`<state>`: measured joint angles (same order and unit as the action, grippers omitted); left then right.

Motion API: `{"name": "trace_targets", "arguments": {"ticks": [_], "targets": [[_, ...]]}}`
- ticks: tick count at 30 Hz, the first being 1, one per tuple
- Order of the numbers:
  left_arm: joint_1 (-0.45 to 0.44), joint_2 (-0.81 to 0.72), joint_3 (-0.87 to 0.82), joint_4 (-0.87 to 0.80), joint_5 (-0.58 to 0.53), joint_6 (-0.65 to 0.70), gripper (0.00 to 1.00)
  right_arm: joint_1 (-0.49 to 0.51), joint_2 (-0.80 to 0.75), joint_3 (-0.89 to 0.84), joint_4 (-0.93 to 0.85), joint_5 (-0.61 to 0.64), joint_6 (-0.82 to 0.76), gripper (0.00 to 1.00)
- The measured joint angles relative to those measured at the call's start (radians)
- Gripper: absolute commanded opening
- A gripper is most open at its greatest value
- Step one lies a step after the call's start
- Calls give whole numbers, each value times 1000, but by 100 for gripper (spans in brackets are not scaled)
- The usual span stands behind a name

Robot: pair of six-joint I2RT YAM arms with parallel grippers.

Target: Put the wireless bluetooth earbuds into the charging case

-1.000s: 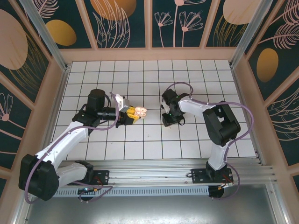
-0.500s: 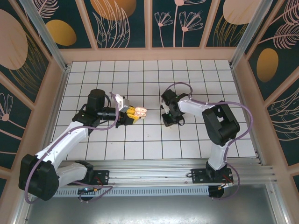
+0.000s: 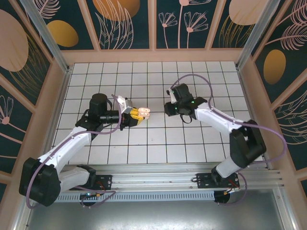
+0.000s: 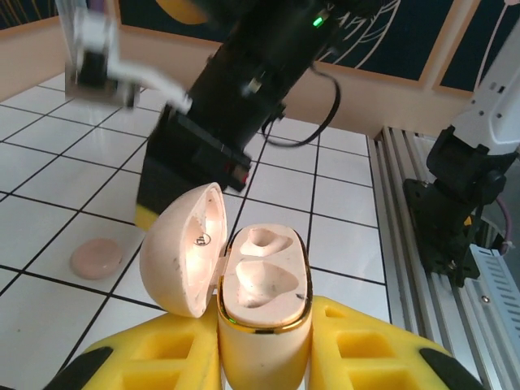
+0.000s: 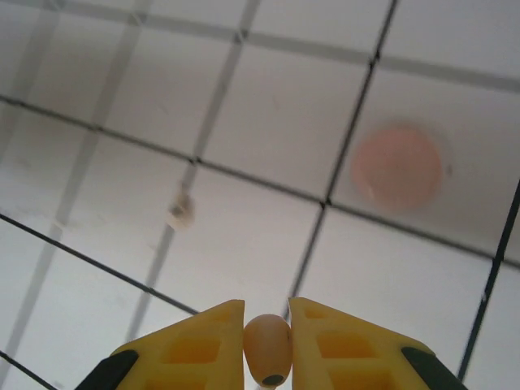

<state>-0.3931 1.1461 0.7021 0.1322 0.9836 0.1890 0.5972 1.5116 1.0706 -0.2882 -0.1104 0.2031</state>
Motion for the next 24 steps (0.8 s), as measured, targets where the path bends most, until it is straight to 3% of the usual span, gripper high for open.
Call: {"name": "trace_targets", "arguments": {"ticks": [11,24], "targets": [[0,-48,-49,113,-48,-37,25,57,-276,-260,543,-211,39,19],[0,-57,-57,159,-58,-34,25,147,-346,-335,808,-372,16,19]]}}
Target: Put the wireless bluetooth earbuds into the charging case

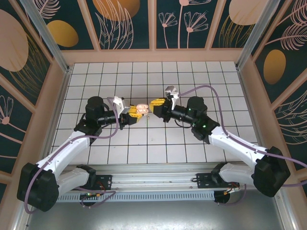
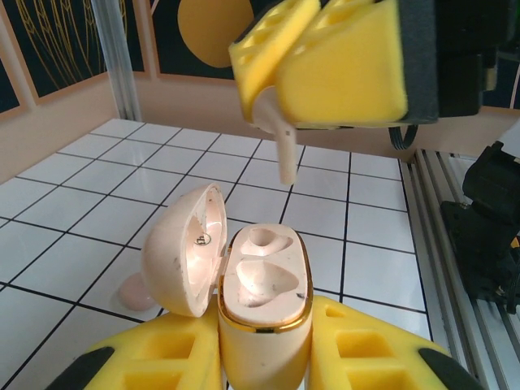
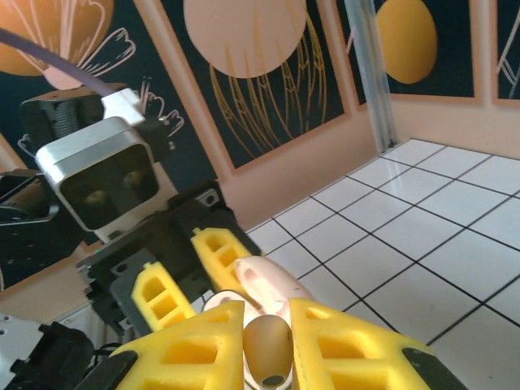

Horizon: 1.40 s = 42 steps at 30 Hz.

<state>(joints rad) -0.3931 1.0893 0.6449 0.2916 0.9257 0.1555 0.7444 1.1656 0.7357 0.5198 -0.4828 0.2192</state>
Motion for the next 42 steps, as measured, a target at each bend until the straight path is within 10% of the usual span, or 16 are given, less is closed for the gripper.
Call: {"name": "trace_targets", "arguments": {"ticks": [42], "targets": [[0,0,-2,57,19,-35,25,21,69,-27,188,17,43,19]]}}
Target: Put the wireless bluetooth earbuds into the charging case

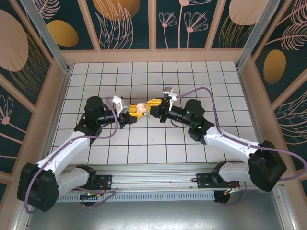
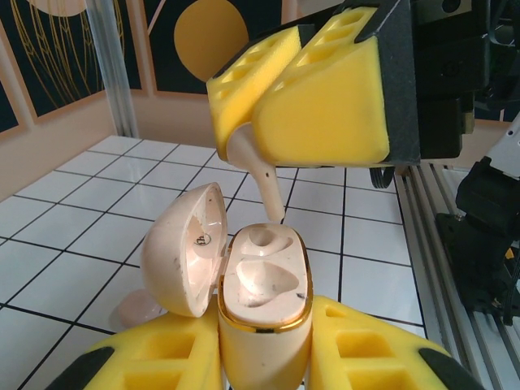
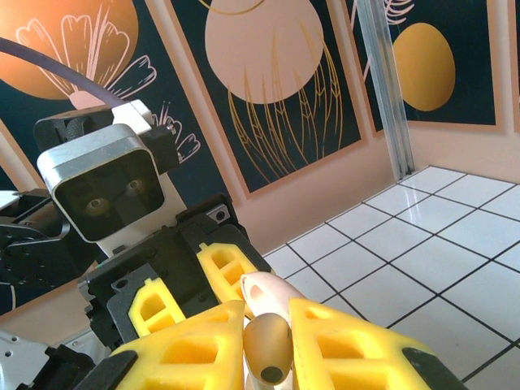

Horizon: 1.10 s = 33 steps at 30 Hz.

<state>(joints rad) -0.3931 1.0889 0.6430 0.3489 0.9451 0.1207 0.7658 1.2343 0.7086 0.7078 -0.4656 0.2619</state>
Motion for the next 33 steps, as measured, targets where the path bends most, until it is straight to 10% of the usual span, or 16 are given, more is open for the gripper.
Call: {"name": "trace_targets", "arguments": {"ticks": [33], "targets": [[0,-6,-18,48,14,-74,25,-12,1,-64,35,-5,7,21]]}}
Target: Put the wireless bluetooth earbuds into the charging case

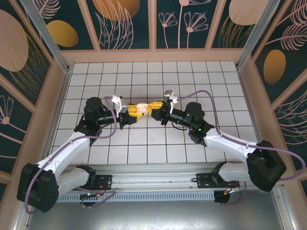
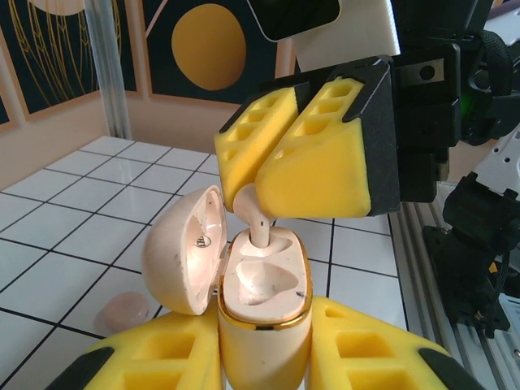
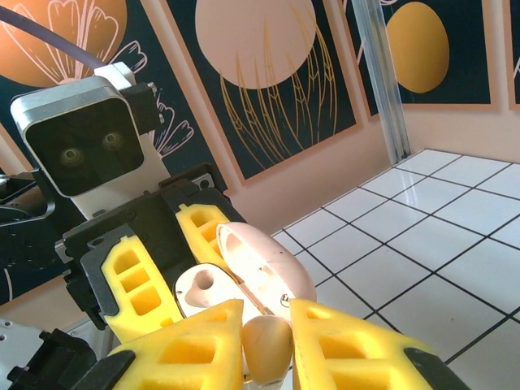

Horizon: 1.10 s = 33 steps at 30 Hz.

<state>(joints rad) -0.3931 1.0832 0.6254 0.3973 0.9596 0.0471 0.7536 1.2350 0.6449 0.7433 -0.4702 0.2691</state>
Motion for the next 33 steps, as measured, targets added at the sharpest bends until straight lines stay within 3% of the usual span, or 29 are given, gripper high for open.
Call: {"name": "trace_targets", "arguments": {"ticks": [4,12,17,24,33], "targets": [[0,-1,0,3,0,0,25,0,-2,0,0,-3,0,24],[0,-4,0,12,0,1,25,-5,-13,0,-16,-16,12,44],[0,-4,0,11,0,4,25,-8,-66,0,-26,-26,41,50],[0,-4,0,11,1,4,25,-41,-138,0,-30,-33,133,53],[0,-4,0,11,1,4,25,-46,-101,41,-116,-85,211,49]]}}
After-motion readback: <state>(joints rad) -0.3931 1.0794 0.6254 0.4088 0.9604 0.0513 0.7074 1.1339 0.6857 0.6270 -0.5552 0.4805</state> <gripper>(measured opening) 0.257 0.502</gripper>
